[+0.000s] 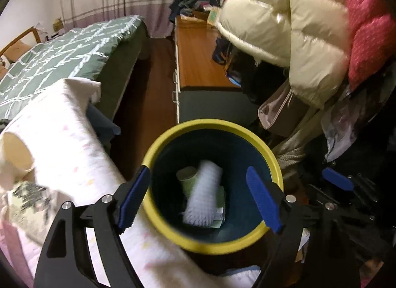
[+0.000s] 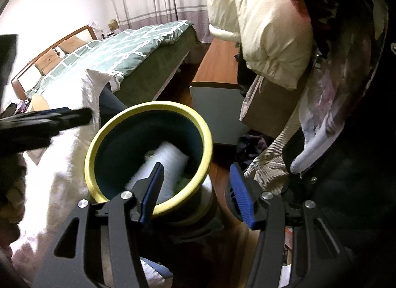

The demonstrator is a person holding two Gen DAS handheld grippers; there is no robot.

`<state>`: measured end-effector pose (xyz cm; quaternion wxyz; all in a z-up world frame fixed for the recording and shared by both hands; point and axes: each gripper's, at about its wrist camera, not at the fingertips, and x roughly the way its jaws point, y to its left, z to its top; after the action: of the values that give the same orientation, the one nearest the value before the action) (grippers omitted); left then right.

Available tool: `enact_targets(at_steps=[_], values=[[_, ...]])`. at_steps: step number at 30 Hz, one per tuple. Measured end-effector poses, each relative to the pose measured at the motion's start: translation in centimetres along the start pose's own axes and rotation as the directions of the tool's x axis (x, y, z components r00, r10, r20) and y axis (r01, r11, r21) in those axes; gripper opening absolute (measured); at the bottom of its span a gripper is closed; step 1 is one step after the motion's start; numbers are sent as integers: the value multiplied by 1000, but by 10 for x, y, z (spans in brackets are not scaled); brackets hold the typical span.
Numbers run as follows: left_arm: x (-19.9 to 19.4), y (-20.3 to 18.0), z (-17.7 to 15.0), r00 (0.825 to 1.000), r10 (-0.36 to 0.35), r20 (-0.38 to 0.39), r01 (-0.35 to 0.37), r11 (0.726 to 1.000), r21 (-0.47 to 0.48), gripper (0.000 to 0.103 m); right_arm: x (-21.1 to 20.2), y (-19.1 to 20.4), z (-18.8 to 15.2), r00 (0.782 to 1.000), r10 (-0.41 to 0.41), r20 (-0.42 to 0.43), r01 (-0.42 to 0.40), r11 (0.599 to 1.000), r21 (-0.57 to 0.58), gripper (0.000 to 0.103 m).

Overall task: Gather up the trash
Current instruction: 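Move both tools back over the table toward the pink milk carton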

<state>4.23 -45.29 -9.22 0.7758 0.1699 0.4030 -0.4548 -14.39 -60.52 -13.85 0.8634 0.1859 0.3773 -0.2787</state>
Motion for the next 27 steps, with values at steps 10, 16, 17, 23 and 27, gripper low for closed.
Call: enact_targets(at_steps=[10, 16, 17, 23, 27], values=[[-135, 68, -73, 974, 157, 162, -130, 978, -164, 92, 7, 38, 2, 997, 73, -9, -73, 996, -60, 54], [-201, 109, -134, 921, 347, 175, -296, 918, -262, 93, 6, 92, 10, 984, 178, -16, -178, 973, -144, 54], [-212, 117, -145, 909, 379, 173, -322, 903, -283, 93, 5, 105, 12, 977, 210, -23, -211, 964, -162, 54], [-262, 161, -198, 860, 489, 142, -397, 819, -415, 94, -5, 176, 17, 943, 329, -51, -331, 906, -266, 54], [-291, 185, -225, 822, 556, 123, -441, 758, -480, 94, -10, 230, 17, 917, 390, -84, -395, 857, -331, 55]])
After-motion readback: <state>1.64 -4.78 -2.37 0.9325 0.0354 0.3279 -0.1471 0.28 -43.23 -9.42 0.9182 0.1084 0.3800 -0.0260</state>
